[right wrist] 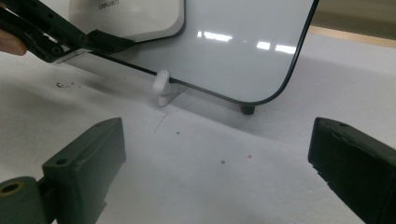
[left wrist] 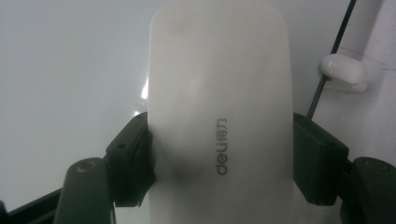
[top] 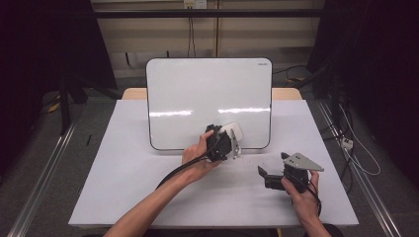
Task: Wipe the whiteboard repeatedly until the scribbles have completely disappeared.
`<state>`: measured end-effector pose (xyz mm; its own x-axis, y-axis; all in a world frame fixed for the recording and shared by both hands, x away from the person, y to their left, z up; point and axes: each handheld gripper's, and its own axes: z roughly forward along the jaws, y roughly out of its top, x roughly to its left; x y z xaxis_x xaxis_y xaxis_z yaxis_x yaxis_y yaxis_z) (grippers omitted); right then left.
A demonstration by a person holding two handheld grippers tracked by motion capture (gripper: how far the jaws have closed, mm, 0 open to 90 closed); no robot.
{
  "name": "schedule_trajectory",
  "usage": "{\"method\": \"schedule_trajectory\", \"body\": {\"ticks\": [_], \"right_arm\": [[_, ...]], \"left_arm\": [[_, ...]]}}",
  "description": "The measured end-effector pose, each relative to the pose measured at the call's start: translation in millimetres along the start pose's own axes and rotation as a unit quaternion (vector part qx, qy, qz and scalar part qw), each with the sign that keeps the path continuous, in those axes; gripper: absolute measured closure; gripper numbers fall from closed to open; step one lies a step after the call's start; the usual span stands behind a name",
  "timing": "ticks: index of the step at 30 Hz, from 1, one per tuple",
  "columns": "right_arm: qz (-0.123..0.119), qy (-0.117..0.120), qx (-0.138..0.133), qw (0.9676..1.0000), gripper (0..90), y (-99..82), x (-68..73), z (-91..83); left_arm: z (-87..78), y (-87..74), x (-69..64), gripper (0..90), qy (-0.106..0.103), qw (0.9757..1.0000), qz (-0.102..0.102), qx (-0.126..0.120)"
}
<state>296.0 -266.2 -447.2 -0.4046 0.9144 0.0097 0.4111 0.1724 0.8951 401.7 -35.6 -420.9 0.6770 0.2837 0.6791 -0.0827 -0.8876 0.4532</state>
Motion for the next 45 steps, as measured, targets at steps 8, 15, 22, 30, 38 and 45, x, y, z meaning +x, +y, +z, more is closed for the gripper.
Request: {"method": "schedule_trajectory", "body": {"ticks": [8, 15, 22, 30, 38, 45], "right_arm": [[0.001, -0.001, 0.000, 1.0000, 4.0, -0.5, -0.6, -0.6], [0.002, -0.001, 0.000, 1.0000, 4.0, -0.5, -0.7, -0.7], [0.002, -0.001, 0.000, 1.0000, 4.0, -0.6, -0.8, -0.8], [0.002, -0.002, 0.001, 1.0000, 4.0, -0.4, -0.1, -0.1], [0.000, -0.002, 0.002, 1.0000, 4.0, 0.0, 0.4, 0.9], [0.000, -0.001, 0.001, 1.0000, 4.0, 0.0, 0.1, 0.2]], "left_arm": [[-3.4, -5.1, 13.1, 31.1, 0.005, 0.9998, -0.016, 0.008], [-11.1, -22.9, 38.5, 31.1, 0.018, 0.9981, -0.058, 0.013], [-22.4, -55.3, 59.4, 31.1, 0.032, 0.9955, -0.089, 0.009], [-27.8, -73.0, 48.2, 31.1, 0.041, 0.9955, -0.085, 0.012], [-21.8, -59.9, 37.6, 31.0, 0.027, 0.9974, -0.067, 0.003], [-14.1, -37.4, 33.9, 31.0, 0.025, 0.9981, -0.056, -0.001]]}}
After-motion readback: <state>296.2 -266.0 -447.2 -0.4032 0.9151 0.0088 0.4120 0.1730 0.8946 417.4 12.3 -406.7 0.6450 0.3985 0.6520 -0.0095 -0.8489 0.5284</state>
